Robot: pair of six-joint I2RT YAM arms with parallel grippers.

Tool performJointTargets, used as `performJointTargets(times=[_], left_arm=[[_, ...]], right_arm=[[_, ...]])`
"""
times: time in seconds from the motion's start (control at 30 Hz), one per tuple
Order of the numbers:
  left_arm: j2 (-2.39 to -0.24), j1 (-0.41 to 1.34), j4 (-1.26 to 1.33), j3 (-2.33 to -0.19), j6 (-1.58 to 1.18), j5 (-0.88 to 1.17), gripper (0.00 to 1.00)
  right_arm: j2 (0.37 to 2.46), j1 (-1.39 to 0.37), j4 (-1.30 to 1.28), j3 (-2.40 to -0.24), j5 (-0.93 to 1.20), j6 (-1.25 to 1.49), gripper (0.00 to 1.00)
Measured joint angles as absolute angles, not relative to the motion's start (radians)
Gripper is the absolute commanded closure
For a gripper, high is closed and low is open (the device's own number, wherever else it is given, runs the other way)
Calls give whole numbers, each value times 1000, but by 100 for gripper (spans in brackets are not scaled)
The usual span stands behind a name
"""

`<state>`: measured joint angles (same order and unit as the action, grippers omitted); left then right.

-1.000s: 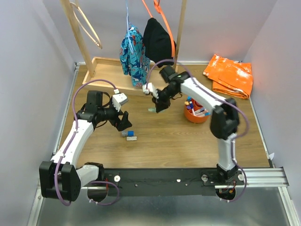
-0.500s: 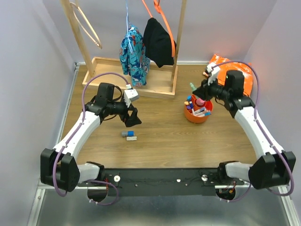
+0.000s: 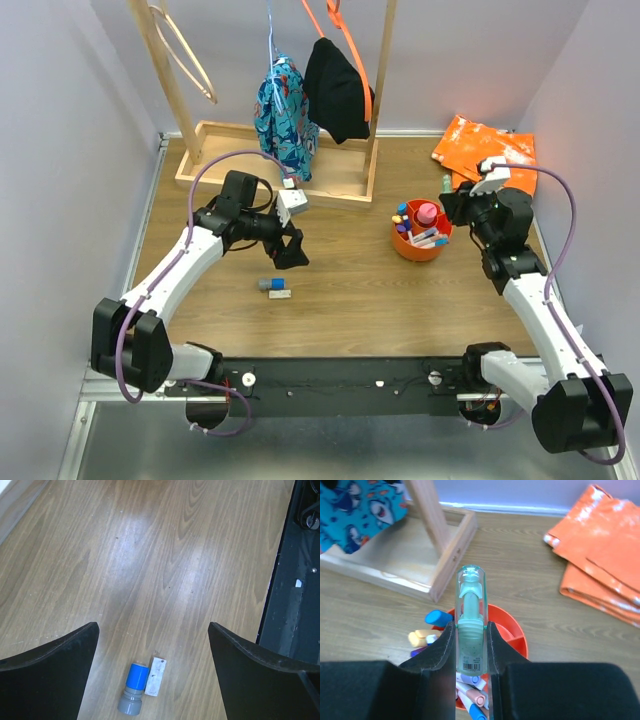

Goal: Sort the stationery into containers
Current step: Place the pen in the storage box.

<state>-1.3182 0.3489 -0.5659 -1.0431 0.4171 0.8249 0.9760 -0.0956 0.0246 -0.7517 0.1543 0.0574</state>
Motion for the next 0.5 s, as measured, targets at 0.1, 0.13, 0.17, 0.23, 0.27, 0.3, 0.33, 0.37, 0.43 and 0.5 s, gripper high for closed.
performJointTargets(times=[0.1, 0.13, 0.17, 0.23, 0.27, 0.3, 0.33, 0.37, 0.43, 0.5], left_arm=[[-1327, 353, -574, -1052, 420, 824, 1], [-1328, 354, -575, -1055, 420, 824, 1], [-1329, 354, -575, -1059, 421, 823, 1], [-1329, 354, -577, -1063, 423, 823, 1], [-1330, 354, -579, -1066, 424, 823, 1], [-1330, 354, -579, -1067, 424, 822, 1], [-1330, 354, -579, -1068, 425, 821, 1], [-1330, 354, -580, -1068, 427, 821, 1], [-1330, 354, -585, -1068, 428, 820, 1], [-1330, 354, -587, -1068, 430, 820, 1]], right_arm=[[977, -85, 31, -728, 109, 91, 100], [980, -80, 32, -721, 94, 107, 99], [986, -71, 36, -715, 78, 123, 99], [1000, -64, 42, -710, 55, 146, 99], [1010, -59, 49, -707, 45, 159, 99], [1023, -52, 59, -701, 33, 174, 99], [1028, -49, 62, -699, 28, 182, 99], [1040, -41, 67, -693, 22, 193, 99], [1058, -31, 72, -688, 17, 207, 99], [1083, -25, 84, -684, 14, 218, 100]])
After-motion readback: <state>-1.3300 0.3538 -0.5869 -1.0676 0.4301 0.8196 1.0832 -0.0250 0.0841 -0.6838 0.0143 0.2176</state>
